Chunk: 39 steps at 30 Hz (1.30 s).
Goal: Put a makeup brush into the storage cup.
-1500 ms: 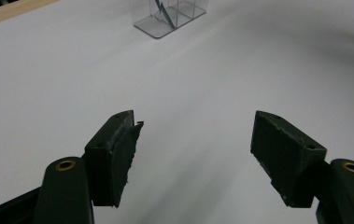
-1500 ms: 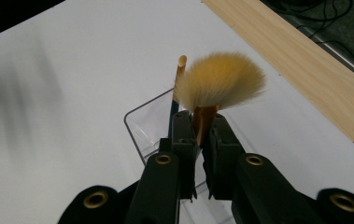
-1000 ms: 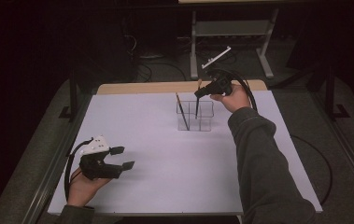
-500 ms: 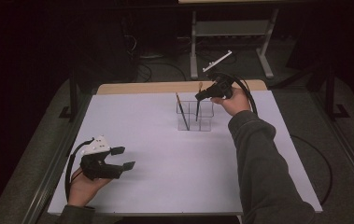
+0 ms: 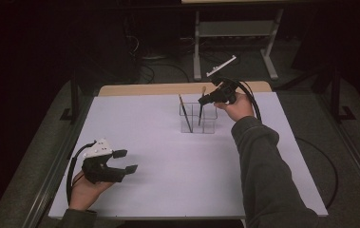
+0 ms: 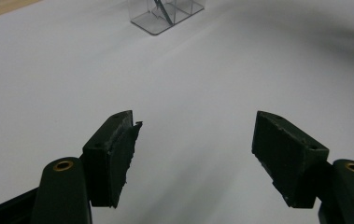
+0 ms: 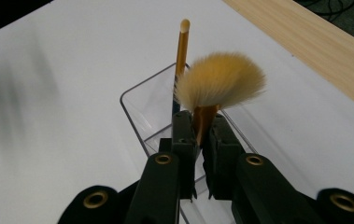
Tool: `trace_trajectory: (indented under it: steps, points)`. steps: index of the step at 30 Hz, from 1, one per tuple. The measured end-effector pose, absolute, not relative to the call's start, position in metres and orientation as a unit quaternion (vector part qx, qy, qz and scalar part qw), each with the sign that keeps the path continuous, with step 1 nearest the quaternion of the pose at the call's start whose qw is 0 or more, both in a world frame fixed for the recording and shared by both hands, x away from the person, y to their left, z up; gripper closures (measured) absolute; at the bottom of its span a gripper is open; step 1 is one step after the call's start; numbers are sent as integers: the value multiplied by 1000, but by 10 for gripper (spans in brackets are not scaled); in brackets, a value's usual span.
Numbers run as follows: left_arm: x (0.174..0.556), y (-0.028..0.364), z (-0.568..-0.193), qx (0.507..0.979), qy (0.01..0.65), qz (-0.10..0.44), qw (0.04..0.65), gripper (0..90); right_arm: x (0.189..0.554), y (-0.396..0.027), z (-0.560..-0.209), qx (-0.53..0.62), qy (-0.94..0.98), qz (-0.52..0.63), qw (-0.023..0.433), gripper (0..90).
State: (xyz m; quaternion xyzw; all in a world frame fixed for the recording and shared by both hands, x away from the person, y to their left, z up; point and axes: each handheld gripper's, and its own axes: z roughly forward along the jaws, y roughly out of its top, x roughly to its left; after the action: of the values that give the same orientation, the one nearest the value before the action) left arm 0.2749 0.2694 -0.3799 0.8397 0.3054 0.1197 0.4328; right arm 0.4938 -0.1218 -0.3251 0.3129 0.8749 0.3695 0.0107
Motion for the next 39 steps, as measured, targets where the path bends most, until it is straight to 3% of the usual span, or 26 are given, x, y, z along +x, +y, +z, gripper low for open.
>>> trace_trajectory:
  steps: [20,39]
  points:
    - [276,270,-381,839,308,118,433,290,493,-121,-348,316,880,354,5,816]
    - [277,270,-381,838,311,121,431,296,489,-127,-342,324,872,366,13,745]
